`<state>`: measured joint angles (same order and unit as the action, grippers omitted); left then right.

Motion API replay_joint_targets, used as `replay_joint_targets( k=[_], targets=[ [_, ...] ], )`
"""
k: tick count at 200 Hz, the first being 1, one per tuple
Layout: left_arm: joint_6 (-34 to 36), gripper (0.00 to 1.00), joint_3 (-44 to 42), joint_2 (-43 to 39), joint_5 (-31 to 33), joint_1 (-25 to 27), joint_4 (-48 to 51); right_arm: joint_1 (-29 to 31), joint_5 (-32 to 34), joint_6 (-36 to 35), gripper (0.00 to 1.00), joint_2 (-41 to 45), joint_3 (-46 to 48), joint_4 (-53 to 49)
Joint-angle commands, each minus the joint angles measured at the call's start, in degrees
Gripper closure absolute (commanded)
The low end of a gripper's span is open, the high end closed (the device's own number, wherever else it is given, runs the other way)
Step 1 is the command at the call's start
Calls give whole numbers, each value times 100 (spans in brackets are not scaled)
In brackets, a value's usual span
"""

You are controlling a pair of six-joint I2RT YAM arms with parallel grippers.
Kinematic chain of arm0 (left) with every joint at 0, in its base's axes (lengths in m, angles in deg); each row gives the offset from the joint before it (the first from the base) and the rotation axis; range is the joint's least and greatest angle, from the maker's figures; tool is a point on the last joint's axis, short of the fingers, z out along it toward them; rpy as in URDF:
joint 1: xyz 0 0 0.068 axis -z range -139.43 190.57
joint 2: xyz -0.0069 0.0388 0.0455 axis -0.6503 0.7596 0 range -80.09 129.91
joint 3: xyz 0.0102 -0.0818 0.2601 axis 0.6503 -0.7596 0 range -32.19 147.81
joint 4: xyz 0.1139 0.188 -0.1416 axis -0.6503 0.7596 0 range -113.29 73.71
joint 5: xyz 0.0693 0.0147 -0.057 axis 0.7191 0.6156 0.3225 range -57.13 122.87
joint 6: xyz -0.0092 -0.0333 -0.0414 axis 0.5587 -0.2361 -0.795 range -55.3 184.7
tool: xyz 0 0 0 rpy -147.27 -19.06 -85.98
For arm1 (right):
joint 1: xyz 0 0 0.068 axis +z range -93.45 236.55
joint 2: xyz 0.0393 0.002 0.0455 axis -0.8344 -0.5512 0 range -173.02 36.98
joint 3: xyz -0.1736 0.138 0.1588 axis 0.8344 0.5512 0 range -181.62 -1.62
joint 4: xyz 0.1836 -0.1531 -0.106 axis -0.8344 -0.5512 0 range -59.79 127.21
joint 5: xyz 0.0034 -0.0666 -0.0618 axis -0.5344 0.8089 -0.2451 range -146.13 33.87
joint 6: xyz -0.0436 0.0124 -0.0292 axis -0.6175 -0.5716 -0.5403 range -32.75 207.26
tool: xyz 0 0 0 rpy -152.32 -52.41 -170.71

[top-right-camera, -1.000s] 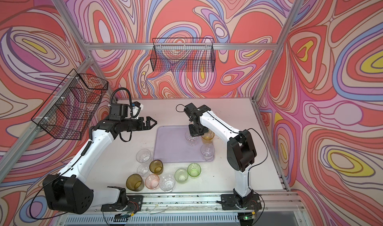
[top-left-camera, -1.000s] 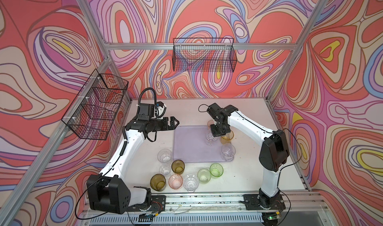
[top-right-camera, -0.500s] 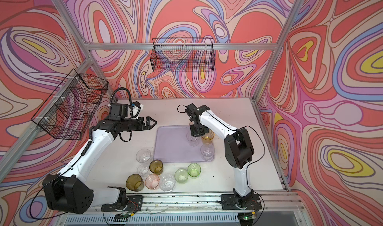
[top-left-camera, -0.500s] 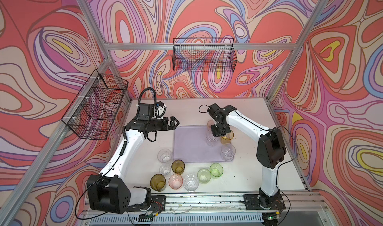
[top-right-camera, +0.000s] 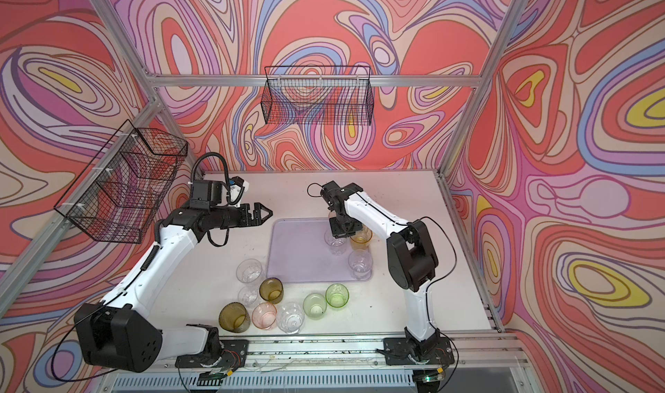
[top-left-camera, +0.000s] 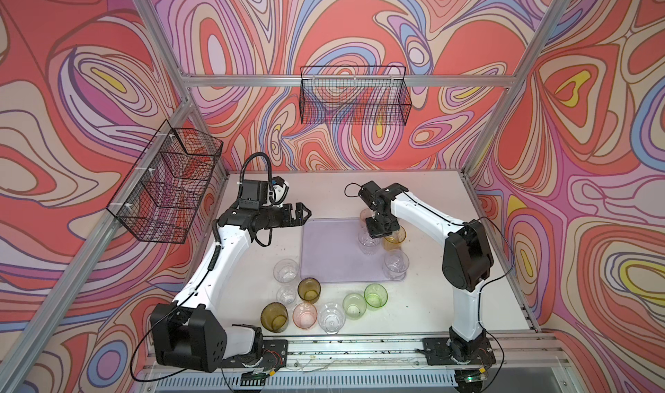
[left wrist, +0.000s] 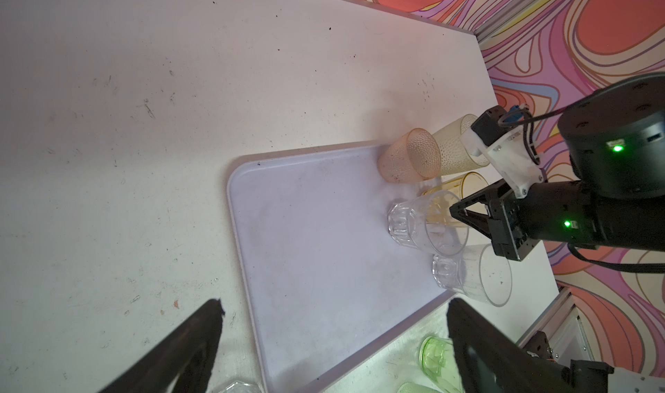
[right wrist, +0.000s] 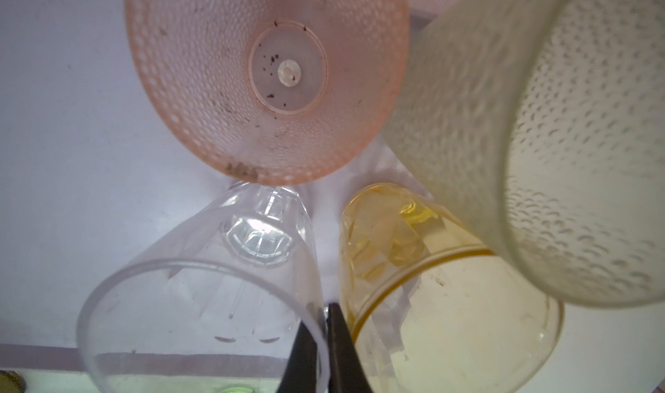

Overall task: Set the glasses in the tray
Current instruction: 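Lower the clear cup upside down between the pink and yellow cups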

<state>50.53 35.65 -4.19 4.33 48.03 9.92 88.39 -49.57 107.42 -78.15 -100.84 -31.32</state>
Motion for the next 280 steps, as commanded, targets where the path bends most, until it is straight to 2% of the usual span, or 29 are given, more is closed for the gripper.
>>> replay_joint_targets(
  k=[1, 46, 94, 241, 280],
  targets=[
    [20, 0, -12, 2, -47, -26, 36, -28, 107, -41, 100, -65, -149, 33],
    [20, 0, -16, -5, -55, -26, 31, -29, 145, -54, 97, -96, -216, 6],
    [20, 0, -11, -5, -54, -26, 23, -35, 160, -65, 90, -71, -257, -10],
    [11, 0, -3, -5, -81, -26, 12, -33, 107, -144, 86, 108, -539, -152],
    [-6, 0, -7, 14, -96, -26, 12, -19, -30, -193, 81, 358, -489, -108]
  ],
)
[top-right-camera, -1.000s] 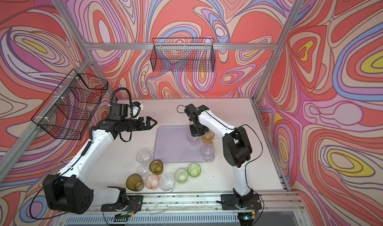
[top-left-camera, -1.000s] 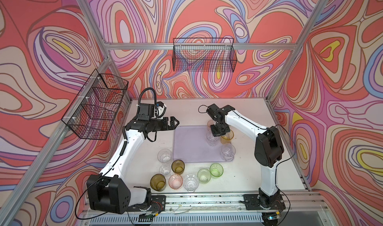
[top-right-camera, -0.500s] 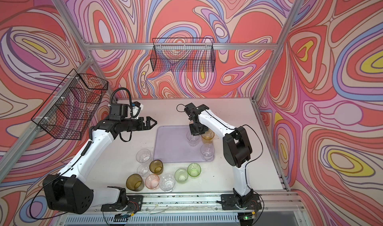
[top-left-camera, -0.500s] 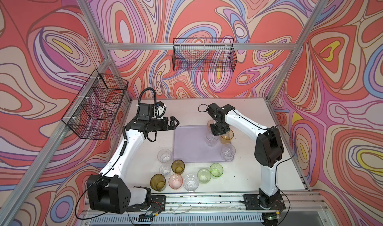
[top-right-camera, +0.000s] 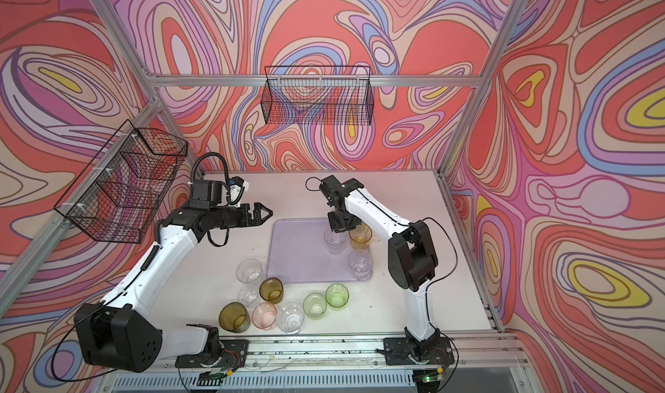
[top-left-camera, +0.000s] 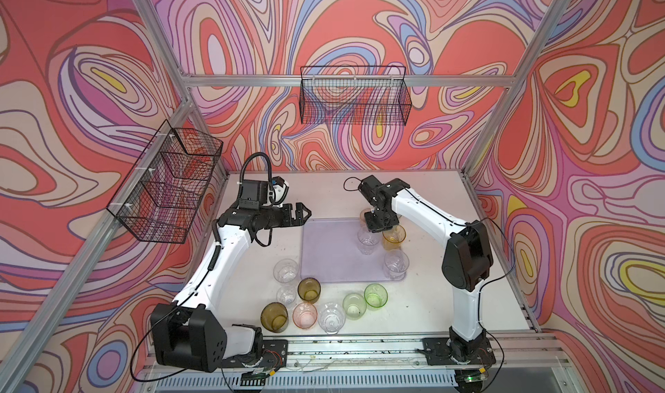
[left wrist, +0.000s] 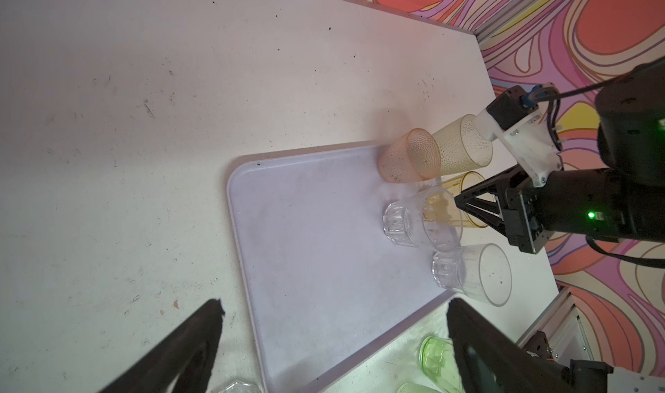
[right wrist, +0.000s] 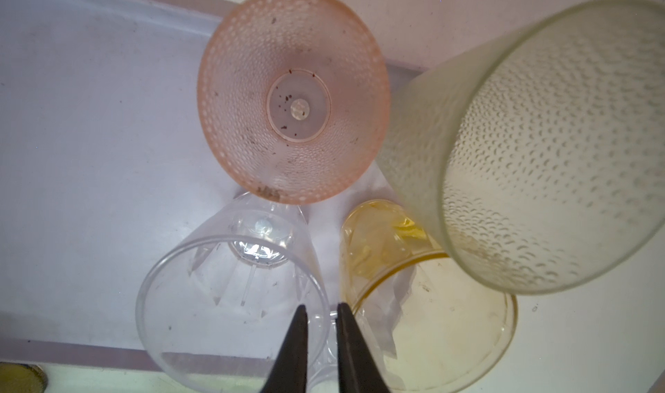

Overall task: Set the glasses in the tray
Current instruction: 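Lower the clear cup upside down between the pink and yellow cups, then open the right gripper and raise it off the clear cup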

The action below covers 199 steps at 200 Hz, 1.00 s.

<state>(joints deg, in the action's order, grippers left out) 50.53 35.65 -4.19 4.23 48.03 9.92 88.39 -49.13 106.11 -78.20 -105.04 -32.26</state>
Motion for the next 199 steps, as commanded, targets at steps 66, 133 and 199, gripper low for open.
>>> replay_joint_targets(
  k=[66, 133, 199],
  targets=[
    [-9, 0, -7, 4, -75, -26, 6, 63, -170, -114, 76, 925, 186, 56],
    [2, 0, -7, 4, -32, -26, 9, 360, -17, -362, 74, 1527, 483, -2],
    [11, 0, -7, 24, -6, -26, 12, 674, 26, -563, 71, 1987, 738, -159]
  ],
)
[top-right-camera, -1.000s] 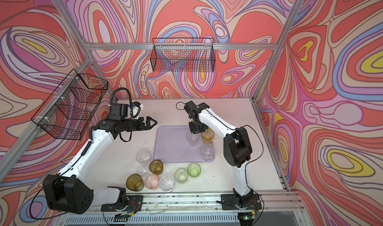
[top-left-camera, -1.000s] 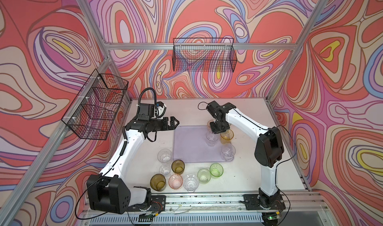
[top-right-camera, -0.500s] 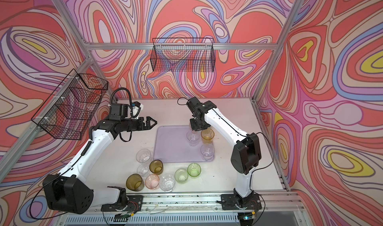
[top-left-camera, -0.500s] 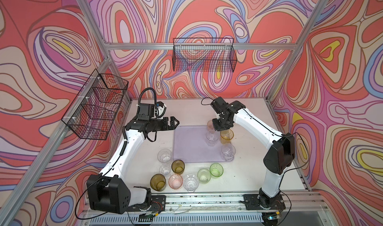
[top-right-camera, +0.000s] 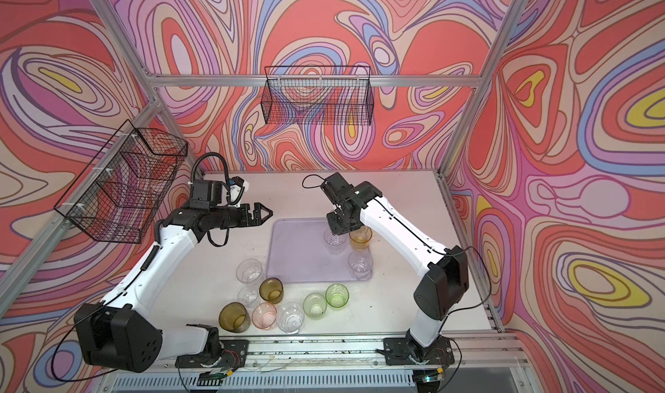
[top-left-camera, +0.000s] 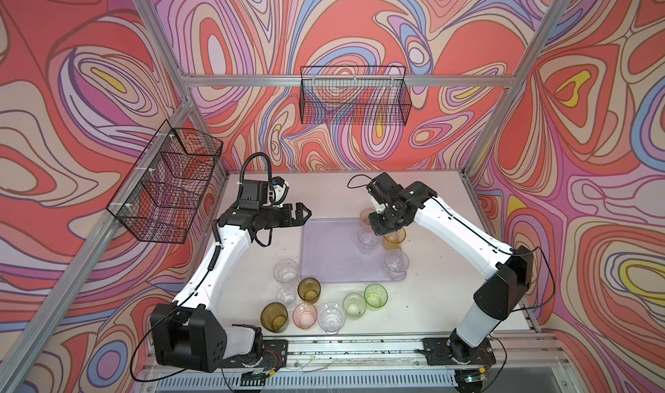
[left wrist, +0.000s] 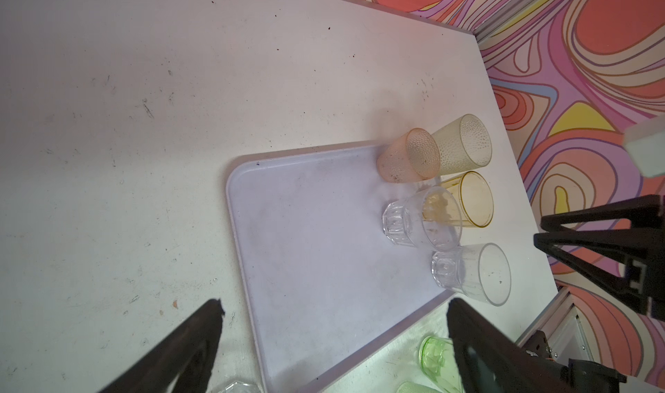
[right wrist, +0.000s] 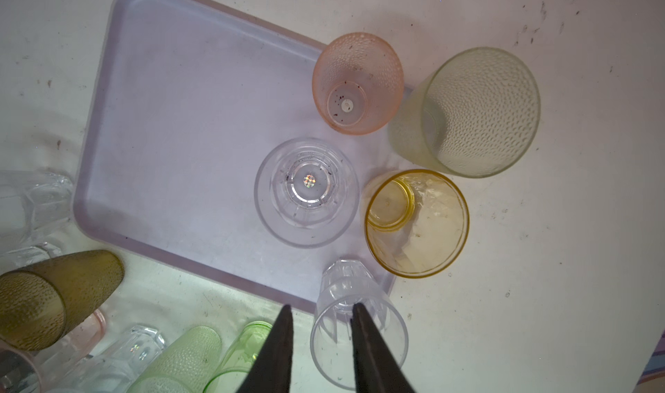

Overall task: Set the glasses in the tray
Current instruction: 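Open the right gripper and raise it off the clear cup, then move the right gripper toward the green cups nearest the robot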

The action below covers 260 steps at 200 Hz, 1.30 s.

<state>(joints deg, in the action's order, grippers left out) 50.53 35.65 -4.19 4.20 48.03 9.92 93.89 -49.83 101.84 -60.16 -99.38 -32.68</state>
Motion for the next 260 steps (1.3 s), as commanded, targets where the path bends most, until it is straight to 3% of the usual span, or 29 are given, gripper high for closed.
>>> replay_joint_targets(
  k=[1, 94, 260],
  targets=[
    [11, 0, -7, 27, -6, -26, 11, 124, 97, -139, 71, 190, 175, -119],
    [11, 0, -7, 39, -9, -26, 24, 992, 127, -19, 66, 714, 789, -332],
    [-37, 0, -7, 90, -74, -26, -9, 2444, -413, 992, 65, 1302, 2262, -18]
  ],
)
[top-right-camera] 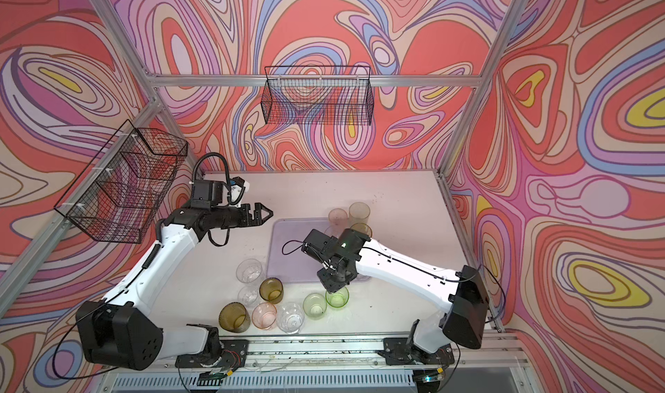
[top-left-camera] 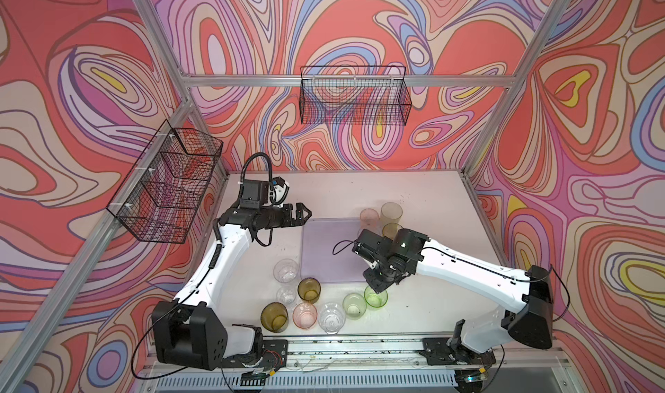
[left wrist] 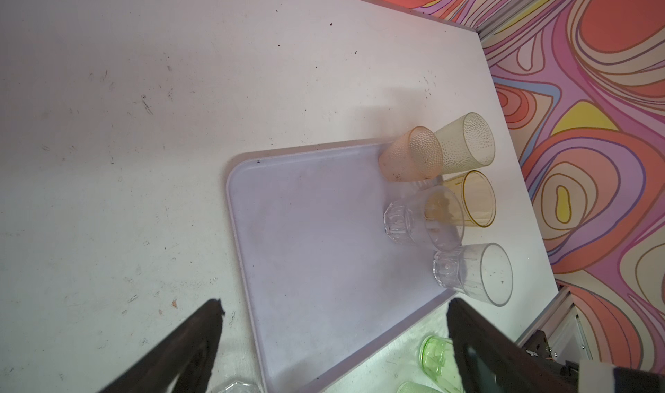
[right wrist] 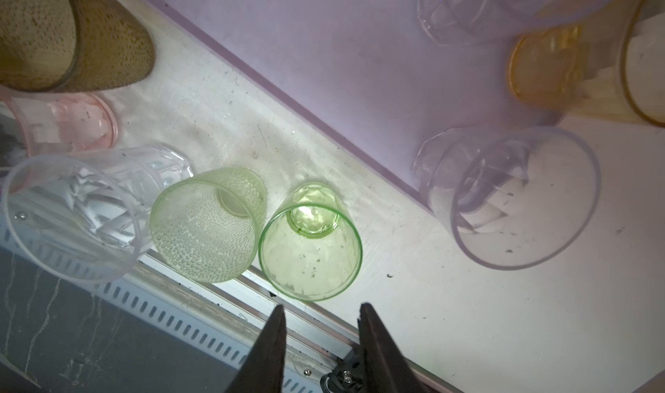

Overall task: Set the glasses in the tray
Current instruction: 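Move the right gripper toward the green cups nearest the robot, then lower the right gripper over the light green cup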

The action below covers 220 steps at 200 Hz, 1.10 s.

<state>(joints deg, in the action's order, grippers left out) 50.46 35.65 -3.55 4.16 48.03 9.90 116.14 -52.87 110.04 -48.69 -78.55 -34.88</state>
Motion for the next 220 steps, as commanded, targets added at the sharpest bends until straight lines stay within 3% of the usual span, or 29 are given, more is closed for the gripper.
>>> replay_joint_targets(
  k=[1, 80, 220],
  targets=[
    [-28, 0, -7, 27, -72, -26, -6, 228, -108, 173, 65, 155, 187, 212],
    [-26, 0, -6, 11, -40, -26, -7, 586, -253, 270, 66, 155, 726, 633],
    [-26, 0, -2, 2, -34, -26, -6, 693, -520, 382, 69, 229, 1457, 1289]
  ],
)
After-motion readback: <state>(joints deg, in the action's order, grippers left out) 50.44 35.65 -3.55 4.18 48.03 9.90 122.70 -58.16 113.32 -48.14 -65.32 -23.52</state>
